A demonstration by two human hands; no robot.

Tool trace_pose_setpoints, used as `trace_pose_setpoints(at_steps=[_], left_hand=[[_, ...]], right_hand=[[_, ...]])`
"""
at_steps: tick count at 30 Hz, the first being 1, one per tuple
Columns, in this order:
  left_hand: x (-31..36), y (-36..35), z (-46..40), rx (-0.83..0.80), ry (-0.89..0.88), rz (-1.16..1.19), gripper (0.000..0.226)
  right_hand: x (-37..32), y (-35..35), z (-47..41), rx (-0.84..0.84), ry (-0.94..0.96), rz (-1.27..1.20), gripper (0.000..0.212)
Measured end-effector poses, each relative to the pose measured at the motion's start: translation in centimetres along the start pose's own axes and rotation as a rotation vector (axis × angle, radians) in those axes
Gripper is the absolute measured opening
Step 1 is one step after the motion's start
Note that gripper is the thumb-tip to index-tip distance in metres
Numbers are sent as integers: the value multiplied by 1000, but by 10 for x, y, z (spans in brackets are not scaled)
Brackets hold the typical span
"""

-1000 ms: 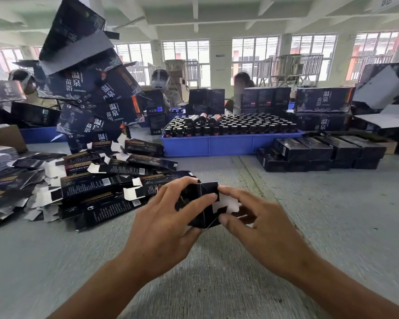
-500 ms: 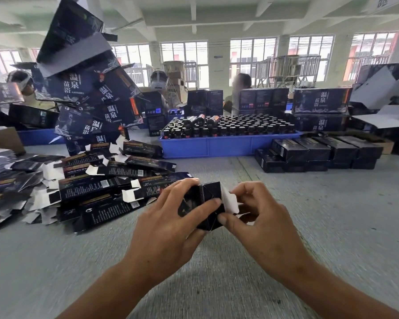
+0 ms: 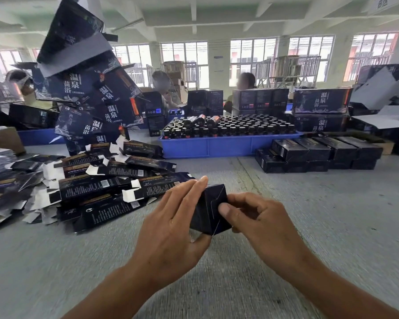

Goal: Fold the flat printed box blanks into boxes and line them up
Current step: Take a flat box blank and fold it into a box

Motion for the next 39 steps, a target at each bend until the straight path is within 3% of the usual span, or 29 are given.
trace_pose_setpoints(at_steps=[10, 16, 23, 27, 30, 32, 35, 37, 39], left_hand=[[6, 3, -2, 34, -30, 36, 75], [4, 4, -1, 29, -20, 56, 77], [11, -1, 1, 22, -139, 36, 77], [16, -5, 1, -7, -212, 4, 90], [9, 1, -2, 70, -66, 26, 83], [-7, 6, -4, 109, 159, 123, 68], [-26, -1, -1, -4, 478, 571, 58], [-29, -12, 0, -82, 583, 963, 52], [-33, -13, -1, -58, 619, 1072, 49]], right_hand=[[-6, 4, 3, 78, 69, 103, 14], [-7, 3, 1, 33, 63, 107, 13], [-2, -4, 4, -28, 30, 145, 69], [9, -1, -1, 28, -96, -65, 59], [16, 9, -5, 69, -174, -205, 57], [20, 10, -7, 34, -214, -251, 52], [27, 6, -6, -31, -271, -248, 48], [30, 0, -3, -91, -294, -193, 49], [30, -6, 0, -153, -290, -127, 49]])
Point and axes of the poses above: each hand's wrist, its own z-axis away from the middle knuckle, its own y-axis out of the back of the hand, x = y × z, the point moved 6 cm from there along -z, towards the middle knuckle, and after that the axes turned 15 degrees about -z, right-handed, at the moved point
